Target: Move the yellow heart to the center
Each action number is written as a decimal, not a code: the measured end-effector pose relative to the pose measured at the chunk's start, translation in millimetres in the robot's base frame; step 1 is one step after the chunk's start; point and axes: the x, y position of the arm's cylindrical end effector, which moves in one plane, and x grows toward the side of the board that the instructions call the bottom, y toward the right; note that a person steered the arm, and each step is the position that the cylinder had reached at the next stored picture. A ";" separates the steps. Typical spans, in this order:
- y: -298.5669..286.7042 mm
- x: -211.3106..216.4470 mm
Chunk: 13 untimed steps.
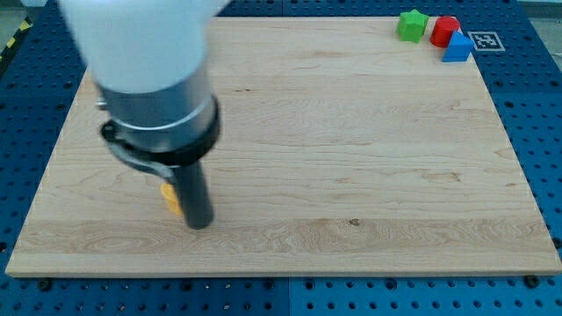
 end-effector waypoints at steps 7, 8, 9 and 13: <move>-74.9 -65.0; -63.7 -65.0; -38.7 -75.6; 104.9 -75.7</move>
